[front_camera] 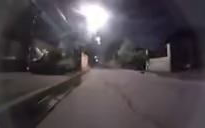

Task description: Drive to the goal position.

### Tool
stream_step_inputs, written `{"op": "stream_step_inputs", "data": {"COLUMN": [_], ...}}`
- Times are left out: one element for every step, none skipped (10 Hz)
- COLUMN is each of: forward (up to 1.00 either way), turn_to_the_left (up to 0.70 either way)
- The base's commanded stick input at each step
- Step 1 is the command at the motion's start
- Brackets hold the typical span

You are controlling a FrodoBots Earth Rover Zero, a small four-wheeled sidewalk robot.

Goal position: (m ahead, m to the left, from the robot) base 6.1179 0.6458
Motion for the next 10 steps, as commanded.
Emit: {"op": "stream_step_inputs", "data": {"forward": [0.70,0.70,0.70,0.70,0.70,0.70,0.70,0.70,0.70,0.70], "turn_to_the_left": [0.00,-0.01,-0.35,-0.35,-0.16,0.00,0.00,0.00,0.00,0.00]}}
